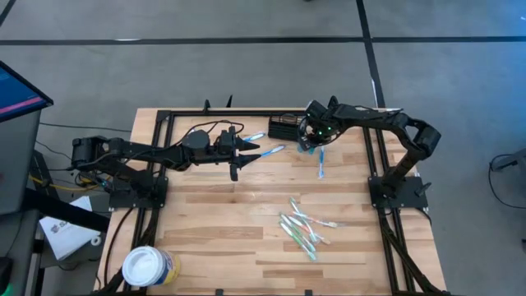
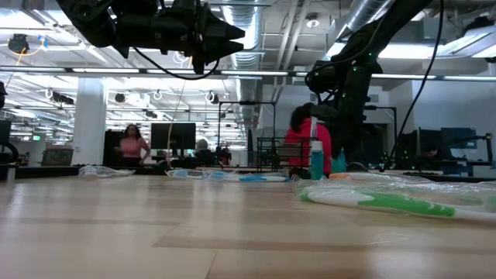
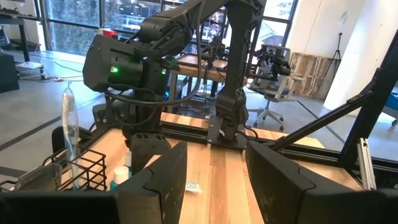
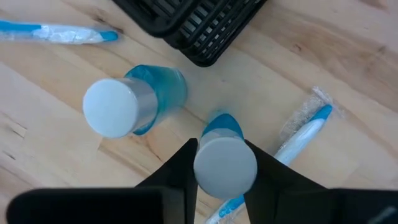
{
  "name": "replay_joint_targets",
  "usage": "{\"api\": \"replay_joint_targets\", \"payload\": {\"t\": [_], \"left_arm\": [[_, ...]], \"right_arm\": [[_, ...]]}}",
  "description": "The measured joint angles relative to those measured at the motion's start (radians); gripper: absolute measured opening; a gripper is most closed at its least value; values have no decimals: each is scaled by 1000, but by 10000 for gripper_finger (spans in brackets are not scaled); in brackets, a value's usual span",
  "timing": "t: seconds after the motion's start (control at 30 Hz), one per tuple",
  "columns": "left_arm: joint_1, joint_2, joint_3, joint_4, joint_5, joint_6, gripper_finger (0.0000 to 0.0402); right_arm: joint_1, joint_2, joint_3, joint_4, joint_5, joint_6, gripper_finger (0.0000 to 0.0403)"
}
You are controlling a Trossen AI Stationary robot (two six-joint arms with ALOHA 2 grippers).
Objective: Pick & Place toothbrushing station
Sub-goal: Put the mouthwash into the mesh organizer
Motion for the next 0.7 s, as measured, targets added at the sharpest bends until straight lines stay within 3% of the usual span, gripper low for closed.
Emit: {"api": "replay_joint_targets", "payload": {"t": [0.4, 0.7], "left_arm": [[0, 0, 0, -1, 0, 0, 156], [0, 0, 0, -4, 0, 0, 156]], "right_arm": [[0, -1, 3, -17, -9, -24, 82], [1, -1, 79, -103, -9, -45, 82]]}}
